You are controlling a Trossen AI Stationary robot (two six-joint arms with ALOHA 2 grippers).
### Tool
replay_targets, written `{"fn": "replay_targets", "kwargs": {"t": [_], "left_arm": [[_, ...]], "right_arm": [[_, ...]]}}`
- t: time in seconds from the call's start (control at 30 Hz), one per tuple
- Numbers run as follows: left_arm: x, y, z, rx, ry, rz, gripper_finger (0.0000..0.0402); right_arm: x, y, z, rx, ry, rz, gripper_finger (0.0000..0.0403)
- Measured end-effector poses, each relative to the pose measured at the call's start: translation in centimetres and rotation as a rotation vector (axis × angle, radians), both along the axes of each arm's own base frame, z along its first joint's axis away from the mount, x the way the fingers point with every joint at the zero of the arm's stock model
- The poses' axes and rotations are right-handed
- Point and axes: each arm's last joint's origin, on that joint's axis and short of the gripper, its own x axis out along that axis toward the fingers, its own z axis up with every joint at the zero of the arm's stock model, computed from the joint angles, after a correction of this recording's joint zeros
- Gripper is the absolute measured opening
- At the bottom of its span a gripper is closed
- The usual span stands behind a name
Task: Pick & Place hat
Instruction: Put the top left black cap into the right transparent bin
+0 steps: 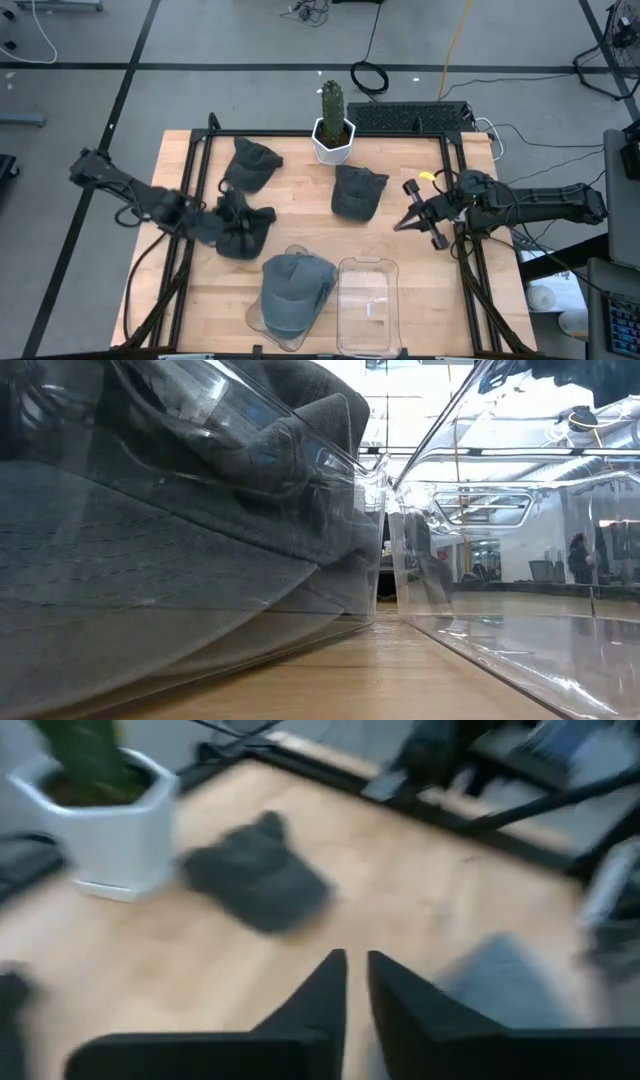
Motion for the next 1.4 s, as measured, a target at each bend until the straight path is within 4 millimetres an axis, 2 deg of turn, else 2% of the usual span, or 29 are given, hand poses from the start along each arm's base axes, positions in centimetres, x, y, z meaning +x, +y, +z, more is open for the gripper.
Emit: {"fn": "replay_targets", "kwargs": {"t": [0.17,0.27,0.4,0.47,0.67,0.87,0.97,1.07,1.23,1.3,1.4], "left_arm": [[-0.4,3.9,-0.4,0.186,0.154,0.084,0.0148],[-0.4,6.6,-1.1,0.172,0.287,0.115,0.0205],[-0.2,10.2,-2.7,0.120,0.480,0.168,0.0249],[0.0,11.6,-3.5,0.129,0.572,0.165,0.0261],[-0.1,13.8,-6.0,0.154,0.883,0.107,0.0268],[0.5,17.3,-7.4,0.061,0.879,0.270,0.0251],[0.1,19.8,-7.5,-0.018,0.917,0.331,0.0242],[-0.4,23.1,-7.0,-0.117,0.933,0.467,0.0240],[-2.0,28.5,-5.9,-0.412,0.875,0.604,0.0251],[-2.7,30.5,-6.2,-0.530,0.789,0.565,0.0252],[-3.7,33.1,-8.0,-0.609,0.733,0.547,0.0248]], "right_arm": [[0.2,-0.8,-0.3,-0.039,0.017,-0.251,0.0064],[0.0,-1.4,-0.1,-0.045,-0.003,-0.414,0.0117],[-0.8,-2.4,0.4,-0.072,-0.036,-0.653,0.0181],[-1.1,-2.7,0.4,-0.093,-0.033,-0.707,0.0206],[-0.8,-3.3,-0.3,-0.123,0.031,-0.751,0.0250],[-0.3,-3.9,-0.1,-0.133,0.007,-0.791,0.0258],[-0.2,-4.2,-0.3,-0.129,0.023,-0.806,0.0258],[-0.3,-4.6,-0.2,-0.135,0.009,-0.829,0.0258],[-0.4,-4.9,-0.3,-0.139,0.029,-0.852,0.0258],[-0.4,-5.0,-0.5,-0.145,0.044,-0.856,0.0258],[-0.4,-5.0,-0.6,-0.150,0.054,-0.854,0.0258]]}}
